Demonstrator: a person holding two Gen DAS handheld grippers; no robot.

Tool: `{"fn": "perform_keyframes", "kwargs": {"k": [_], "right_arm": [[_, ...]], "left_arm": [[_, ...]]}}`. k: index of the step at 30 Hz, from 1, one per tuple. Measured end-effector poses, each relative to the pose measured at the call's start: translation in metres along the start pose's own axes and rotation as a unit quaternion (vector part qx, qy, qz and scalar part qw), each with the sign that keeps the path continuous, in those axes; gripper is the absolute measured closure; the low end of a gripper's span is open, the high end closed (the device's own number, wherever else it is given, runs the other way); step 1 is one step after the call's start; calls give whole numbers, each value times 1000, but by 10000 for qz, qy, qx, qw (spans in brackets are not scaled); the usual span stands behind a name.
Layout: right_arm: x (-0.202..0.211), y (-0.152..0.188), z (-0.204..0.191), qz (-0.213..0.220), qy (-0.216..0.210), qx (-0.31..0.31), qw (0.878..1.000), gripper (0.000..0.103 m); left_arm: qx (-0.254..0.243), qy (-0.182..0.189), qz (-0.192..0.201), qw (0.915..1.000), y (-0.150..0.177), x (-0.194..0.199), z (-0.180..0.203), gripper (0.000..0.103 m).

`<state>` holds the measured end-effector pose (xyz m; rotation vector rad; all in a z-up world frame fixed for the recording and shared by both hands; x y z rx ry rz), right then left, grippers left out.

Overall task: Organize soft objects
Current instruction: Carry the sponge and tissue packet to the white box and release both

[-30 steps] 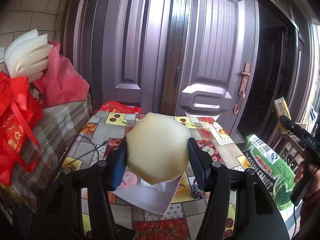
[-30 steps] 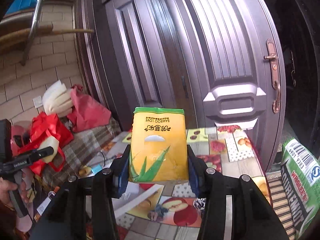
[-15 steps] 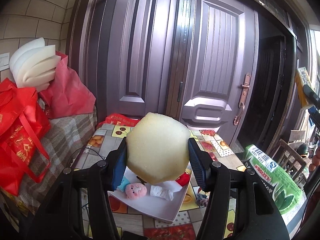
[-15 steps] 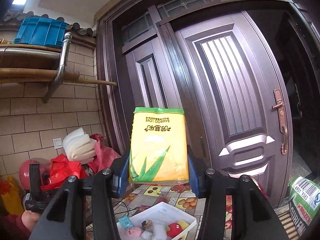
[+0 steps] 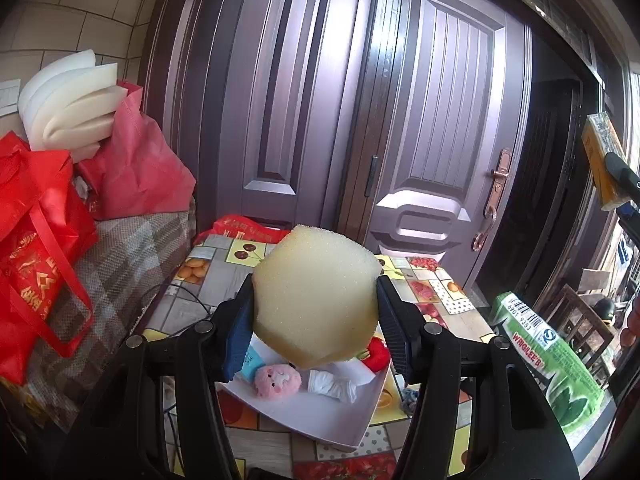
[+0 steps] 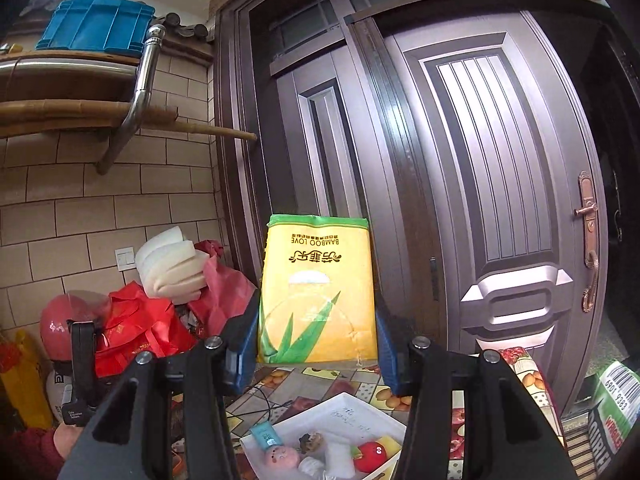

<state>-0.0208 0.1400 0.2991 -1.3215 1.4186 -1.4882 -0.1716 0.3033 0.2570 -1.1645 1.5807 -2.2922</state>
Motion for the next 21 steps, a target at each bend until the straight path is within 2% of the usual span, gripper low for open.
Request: {"fn": "perform_keyframes", "kwargs": {"k": [8, 15, 18, 21], "right_arm": [[-33, 17, 0, -349, -131, -37, 9993, 54], [-83, 49, 6, -953, -176, -208, 9951, 54], [-117, 69, 15, -1348, -196, -471, 9896, 54], [-155, 103, 25, -1872, -132, -725, 9796, 54]], "left_arm": [[90, -39, -217, 9997, 4, -30, -10, 46], [-18, -126, -519, 9986, 5, -78, -13, 46], [160, -46, -812, 9966, 7, -116, -20, 46], [287, 14, -1266, 9915, 26, -157, -23, 46]]}}
Point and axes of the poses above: each gripper's, at about its wrist camera, not at the fingertips, and x roughly against the way its jaws point, z to its right, y to its underside, the point moved 8 cm from there along -x, roughly the way its jaws point, and after that the axes turned 9 degrees about -z, right-handed, at the moved point
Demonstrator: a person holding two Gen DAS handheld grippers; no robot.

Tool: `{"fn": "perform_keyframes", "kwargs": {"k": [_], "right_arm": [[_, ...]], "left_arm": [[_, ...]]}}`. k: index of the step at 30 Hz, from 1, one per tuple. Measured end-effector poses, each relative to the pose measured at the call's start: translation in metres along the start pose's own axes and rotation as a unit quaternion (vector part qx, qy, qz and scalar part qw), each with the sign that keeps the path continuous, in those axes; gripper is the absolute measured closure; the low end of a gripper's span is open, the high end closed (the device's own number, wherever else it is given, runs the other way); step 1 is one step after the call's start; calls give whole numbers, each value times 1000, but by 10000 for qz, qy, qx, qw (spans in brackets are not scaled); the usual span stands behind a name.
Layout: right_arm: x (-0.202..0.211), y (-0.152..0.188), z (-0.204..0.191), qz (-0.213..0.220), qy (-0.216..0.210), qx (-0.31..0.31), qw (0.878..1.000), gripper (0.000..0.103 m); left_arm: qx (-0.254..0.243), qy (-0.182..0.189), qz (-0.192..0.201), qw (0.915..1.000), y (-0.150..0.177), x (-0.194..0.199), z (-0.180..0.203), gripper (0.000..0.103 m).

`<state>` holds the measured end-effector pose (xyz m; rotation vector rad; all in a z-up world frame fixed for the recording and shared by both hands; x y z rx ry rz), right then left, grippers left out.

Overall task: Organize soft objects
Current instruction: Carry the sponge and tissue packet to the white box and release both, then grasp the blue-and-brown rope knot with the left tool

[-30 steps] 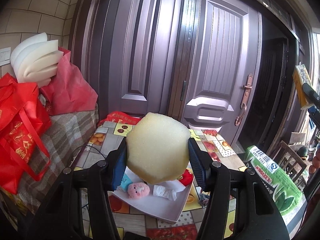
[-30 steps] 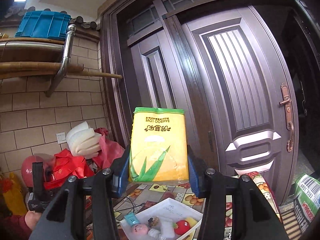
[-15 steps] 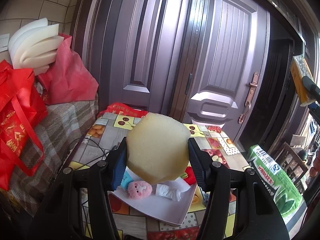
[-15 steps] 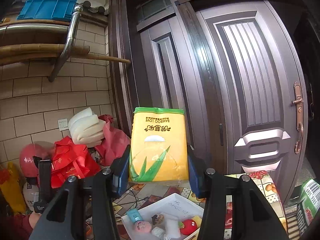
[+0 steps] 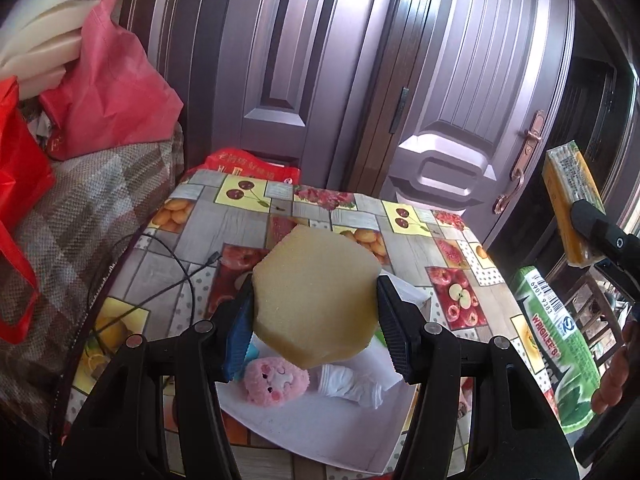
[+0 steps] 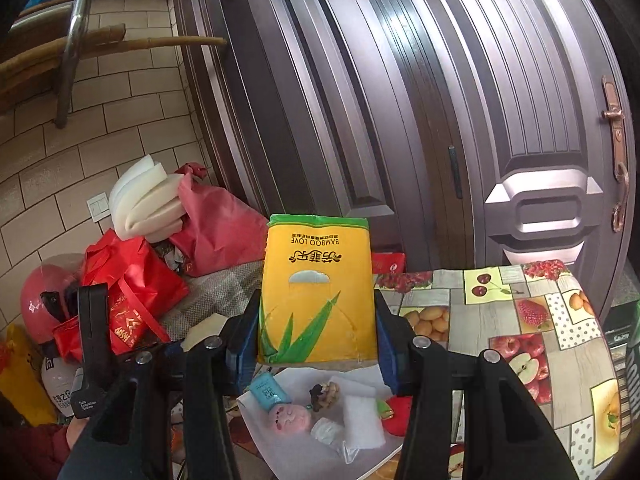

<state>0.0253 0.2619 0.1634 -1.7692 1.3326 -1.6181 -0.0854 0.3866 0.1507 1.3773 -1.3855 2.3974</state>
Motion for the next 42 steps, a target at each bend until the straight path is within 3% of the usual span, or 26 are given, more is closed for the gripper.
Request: {"fn": "perform_keyframes", "kwargs": {"k": [6, 14, 17, 19, 20, 21, 22, 30, 35, 42], "right_arm": [[-86, 55, 29, -1088, 211, -406, 9930, 54], [-139, 85, 38, -1644, 297, -573, 9843, 53], [-148, 89, 37, -1678, 300, -540, 9839, 51], [-150, 89, 36, -1676, 240, -528, 9842, 39], [-150, 89, 35, -1639, 213, -532, 9848, 18], [-147, 88, 34, -1567, 219, -524, 9860, 5], [-145, 87, 34, -1491, 274, -490, 9872, 0], [-113, 81, 24, -1176, 505, -291, 9914, 0], [-77, 73, 15, -843, 553, -218, 9947, 0], [16, 46, 11, 376, 851, -346, 9951, 0]], "left_arm": [[3, -120, -727, 9973, 30, -69, -3, 46], [75, -346, -1001, 9943, 40, -100, -17, 43], [122, -523, -983, 9937, 41, -104, -27, 31], [178, -666, -882, 9937, 41, -101, -32, 2], [188, -768, -836, 9934, 40, -99, -36, 0], [202, -811, -793, 9933, 39, -97, -38, 0], [219, -837, -761, 9933, 40, -95, -39, 0], [70, -1109, -404, 9930, 39, -64, -34, 0], [-1, -1060, -193, 9942, 41, -32, -21, 0], [-152, -654, 277, 9974, 39, 28, 18, 0]]}}
Point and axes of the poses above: each gripper's, at about its wrist camera, not at the fingertips, and x roughly against the way its jaws point, z to its right, y to its underside, the point moved 8 cm from there along -x, roughly the way its jaws point, and after that the axes turned 9 degrees about -z, right-handed, at the moved point
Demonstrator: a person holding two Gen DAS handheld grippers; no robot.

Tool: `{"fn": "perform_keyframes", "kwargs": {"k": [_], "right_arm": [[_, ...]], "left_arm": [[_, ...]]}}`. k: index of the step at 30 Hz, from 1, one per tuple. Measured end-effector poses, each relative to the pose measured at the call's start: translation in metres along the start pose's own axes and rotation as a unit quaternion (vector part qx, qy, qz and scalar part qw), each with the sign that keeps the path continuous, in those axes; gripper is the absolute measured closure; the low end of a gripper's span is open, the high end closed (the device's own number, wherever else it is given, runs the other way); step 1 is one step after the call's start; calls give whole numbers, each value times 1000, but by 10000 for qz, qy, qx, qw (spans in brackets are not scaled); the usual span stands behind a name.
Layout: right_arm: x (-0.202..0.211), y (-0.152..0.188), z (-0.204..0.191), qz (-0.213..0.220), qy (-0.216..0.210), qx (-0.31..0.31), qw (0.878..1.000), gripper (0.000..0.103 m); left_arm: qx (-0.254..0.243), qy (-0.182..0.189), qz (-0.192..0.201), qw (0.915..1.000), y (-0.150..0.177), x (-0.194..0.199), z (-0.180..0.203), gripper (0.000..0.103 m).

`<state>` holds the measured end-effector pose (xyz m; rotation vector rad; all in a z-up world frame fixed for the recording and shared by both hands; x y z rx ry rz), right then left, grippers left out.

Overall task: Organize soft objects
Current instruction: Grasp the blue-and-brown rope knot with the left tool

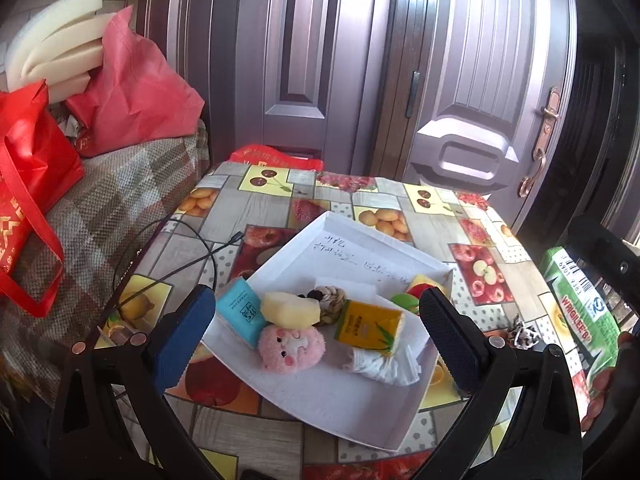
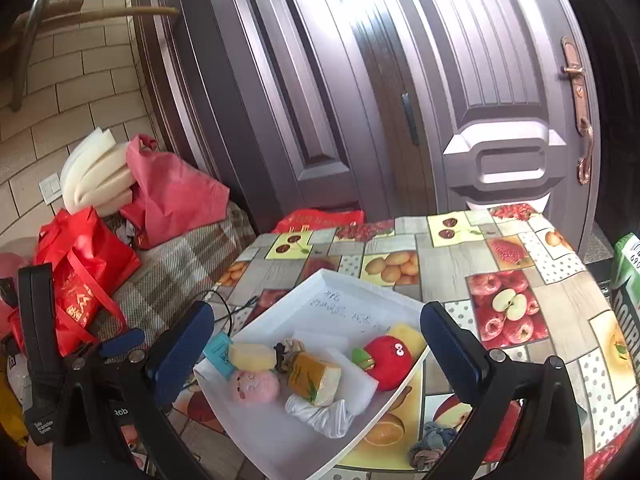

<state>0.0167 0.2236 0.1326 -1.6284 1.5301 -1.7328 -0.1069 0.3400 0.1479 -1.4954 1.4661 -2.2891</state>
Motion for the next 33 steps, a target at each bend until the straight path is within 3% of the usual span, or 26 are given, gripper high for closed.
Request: {"fn": "perform_keyframes", "kwargs": {"k": [5, 8, 13, 16, 20, 24, 30, 32, 33], "right_arm": [[87, -32, 18, 1091, 302, -97, 9935, 0], [133, -42, 44, 1563, 601, -357, 9852, 0], [148, -21, 106, 1155, 991, -952, 9837, 0], [161, 3, 138, 987, 1295, -1254, 9787, 0], [196, 19, 173, 948, 1655, -1473, 9705, 0], [238, 22, 200, 1148, 2093, -1391, 9611, 0], [277, 26, 237, 1206, 2502, -1417, 9501, 0], [284, 26, 246, 1197, 2609, -1378, 9479, 0], [286, 25, 250, 1180, 2654, -1345, 9474, 0]], "left_arm": [[-221, 237, 540, 9980, -12, 51, 23, 0], [-357, 453, 652, 9962, -10, 66, 39, 0], [-774, 934, -37, 9926, 24, 33, 83, 0], [-1181, 1183, -673, 9836, 61, -6, 120, 0], [-1549, 1191, -1292, 9722, 107, -53, 170, 1], [-1453, 983, -1467, 9735, 128, -85, 198, 6], [-1189, 717, -1725, 9752, 140, -127, 210, 9], [-1202, 579, -1750, 9755, 143, -139, 215, 14], [-1188, 508, -1775, 9756, 145, -145, 216, 25]]}}
Point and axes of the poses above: each gripper's, at about its wrist camera, not at the fingertips, and x roughly against the way its jaws point, z to its right, y to its underside, the point moved 8 cm from there along -x, roughly the way its jaws point, and after that the axes turned 9 degrees about -z, right-handed, at the moved point
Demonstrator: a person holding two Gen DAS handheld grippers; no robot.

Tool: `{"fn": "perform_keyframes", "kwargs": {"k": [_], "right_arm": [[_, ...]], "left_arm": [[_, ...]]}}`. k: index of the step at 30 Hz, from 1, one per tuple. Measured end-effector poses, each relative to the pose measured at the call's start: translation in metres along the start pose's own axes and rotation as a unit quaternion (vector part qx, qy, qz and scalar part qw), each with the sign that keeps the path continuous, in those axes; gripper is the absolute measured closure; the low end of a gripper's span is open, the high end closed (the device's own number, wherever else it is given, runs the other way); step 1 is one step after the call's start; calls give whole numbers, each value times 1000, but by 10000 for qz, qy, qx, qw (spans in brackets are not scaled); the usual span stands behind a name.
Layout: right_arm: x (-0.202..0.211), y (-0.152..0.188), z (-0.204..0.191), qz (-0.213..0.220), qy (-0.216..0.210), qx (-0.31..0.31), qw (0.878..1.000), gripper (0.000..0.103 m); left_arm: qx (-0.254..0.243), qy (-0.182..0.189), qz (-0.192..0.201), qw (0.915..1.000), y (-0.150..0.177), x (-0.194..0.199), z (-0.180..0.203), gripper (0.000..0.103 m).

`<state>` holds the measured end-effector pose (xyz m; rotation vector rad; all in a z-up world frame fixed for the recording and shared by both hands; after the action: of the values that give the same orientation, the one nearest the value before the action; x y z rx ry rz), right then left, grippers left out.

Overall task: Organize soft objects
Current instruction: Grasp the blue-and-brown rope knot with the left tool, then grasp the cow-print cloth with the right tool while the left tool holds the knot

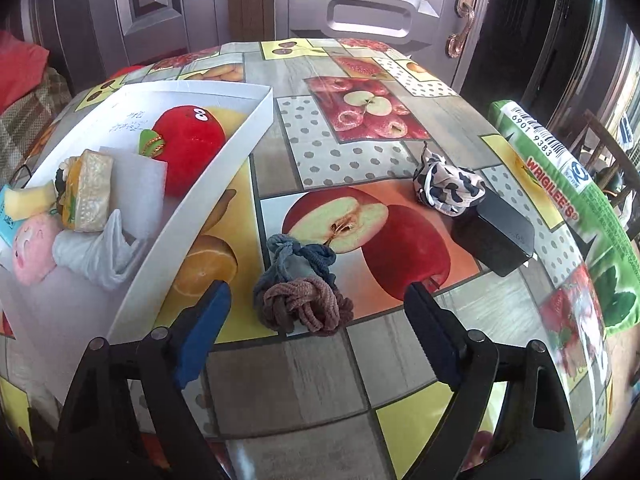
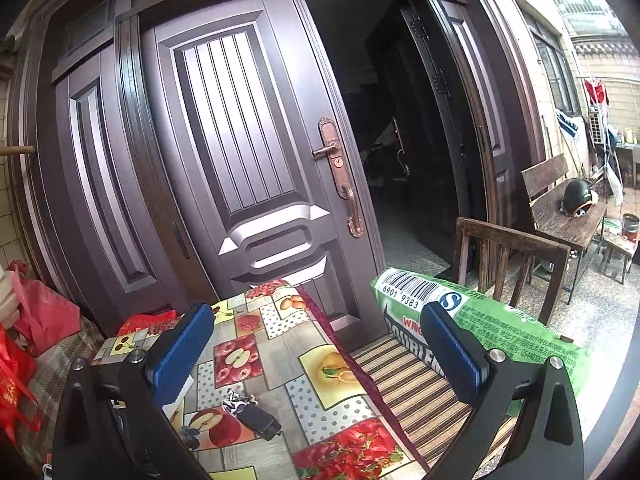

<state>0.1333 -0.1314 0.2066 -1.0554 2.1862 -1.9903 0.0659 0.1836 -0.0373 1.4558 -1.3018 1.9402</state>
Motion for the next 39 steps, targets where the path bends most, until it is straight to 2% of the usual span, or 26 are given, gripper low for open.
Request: {"fn": "perform_keyframes", "kwargs": {"k": [1, 3, 4, 5, 9, 11, 13, 16, 22, 24, 28, 31, 32, 35, 36, 37, 39], "right_arm": [[-1, -1, 3, -14, 22, 45, 10000, 0], [-5, -3, 7, -56, 18, 144, 9999, 0], [-8, -4, 7, -83, -7, 199, 9998, 0], [-12, -4, 6, -125, -57, 262, 9996, 0], [-47, 6, -11, -468, -411, 641, 9960, 0], [-77, 20, -28, -903, -777, 941, 9884, 0], [-111, 43, -49, -1482, -1084, 1238, 9752, 0], [-155, 80, -80, -1999, -1236, 1809, 9550, 0], [-225, 153, -139, -2942, -1599, 2630, 9048, 1], [-239, 172, -157, -3125, -1643, 2868, 8906, 1], [-256, 198, -186, -3200, -1595, 3535, 8644, 3], [-268, 216, -194, -3429, -1427, 3878, 8436, 20], [-271, 221, -196, -3482, -1373, 3981, 8375, 31], [-276, 231, -199, -3542, -1248, 4251, 8235, 50], [-276, 234, -201, -3564, -1257, 4302, 8198, 63], [-275, 235, -202, -3546, -1306, 4336, 8180, 71], [-267, 229, -206, -3338, -1417, 4342, 8246, 76]], "left_arm": [[60, -35, -36, 10000, 0, -6, 0, 39], [179, -76, -23, 9998, 2, -12, -1, 49], [184, -85, 29, 9998, 2, -13, -1, 66], [179, -71, 84, 9998, 2, -12, -1, 70], [378, 168, 275, 9988, 6, 3, -6, 73], [493, 293, 401, 9975, 10, 19, -9, 73], [553, 365, 546, 9963, 14, 40, -12, 73], [606, 373, 780, 9944, 20, 76, -18, 73], [845, -31, 1118, 9901, 31, 138, -46, 73], [1010, -232, 1117, 9883, 38, 150, -59, 73], [1371, -490, 1112, 9831, 52, 163, -85, 73], [1561, -604, 1108, 9796, 61, 167, -97, 73], [1604, -632, 1109, 9788, 63, 168, -100, 73], [1707, -667, 1118, 9767, 66, 171, -106, 73], [1726, -663, 1128, 9763, 66, 172, -107, 73], [1740, -656, 1141, 9759, 66, 174, -108, 73], [1740, -642, 1186, 9755, 64, 178, -108, 73]]}}
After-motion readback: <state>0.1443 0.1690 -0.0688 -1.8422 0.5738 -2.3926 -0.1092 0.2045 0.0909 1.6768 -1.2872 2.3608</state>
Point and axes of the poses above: each gripper's, at about its wrist camera, not at the fingertips, and x roughly against the way its jaws point, z to its right, y to its underside, the point moved 8 cm from there along -x, roughly the way its jaws point, and after that the axes turned 9 degrees about -z, right-handed, at the moved point
